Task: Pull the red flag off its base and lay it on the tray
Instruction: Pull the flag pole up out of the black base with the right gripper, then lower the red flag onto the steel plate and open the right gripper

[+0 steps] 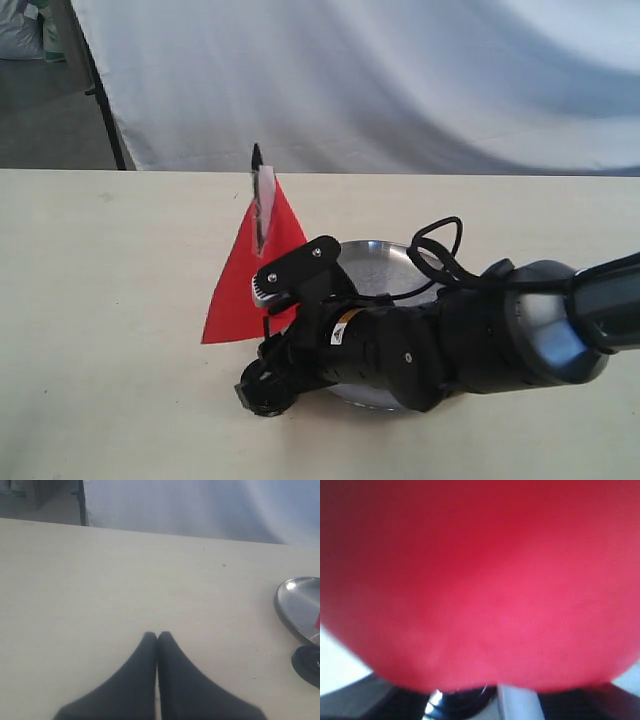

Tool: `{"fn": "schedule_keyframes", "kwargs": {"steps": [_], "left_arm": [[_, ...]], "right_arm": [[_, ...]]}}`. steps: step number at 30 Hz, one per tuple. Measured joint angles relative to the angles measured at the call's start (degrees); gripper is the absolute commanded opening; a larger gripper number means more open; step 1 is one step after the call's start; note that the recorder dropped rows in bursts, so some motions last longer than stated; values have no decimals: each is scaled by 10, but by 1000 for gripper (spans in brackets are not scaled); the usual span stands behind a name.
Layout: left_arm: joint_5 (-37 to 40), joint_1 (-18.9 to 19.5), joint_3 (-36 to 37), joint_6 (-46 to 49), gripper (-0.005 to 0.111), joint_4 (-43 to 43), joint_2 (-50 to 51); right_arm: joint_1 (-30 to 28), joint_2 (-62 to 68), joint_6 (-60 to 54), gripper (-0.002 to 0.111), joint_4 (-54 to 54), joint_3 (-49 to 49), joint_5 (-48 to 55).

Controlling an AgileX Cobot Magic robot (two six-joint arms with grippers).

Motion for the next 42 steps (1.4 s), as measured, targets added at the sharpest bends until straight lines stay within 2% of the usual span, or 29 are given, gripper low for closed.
{"fn": "schedule_keyframes", "kwargs": {"steps": [5,7,9,12,21,30,36,42], "left_arm": [[0,0,0,0,0,0,0],[0,0,0,0,0,0,0],[0,0,0,0,0,0,0],[0,0,0,0,0,0,0],[0,0,0,0,0,0,0],[0,0,0,0,0,0,0],[0,0,0,0,0,0,0],[0,0,0,0,0,0,0]], "right_arm": [[0,0,7,54,0,0,-25],[0,0,7,50,0,0,-27],[0,0,7,33,0,0,-27],[4,0,7,0,-5,0,-25],[12,-7,-2,0,-13,-1,-24],[-12,-153,-18,0,-7,-2,-35],[-90,-141,-20,0,21,-2,72],[-155,-78,-20,0,48,-1,129]]}}
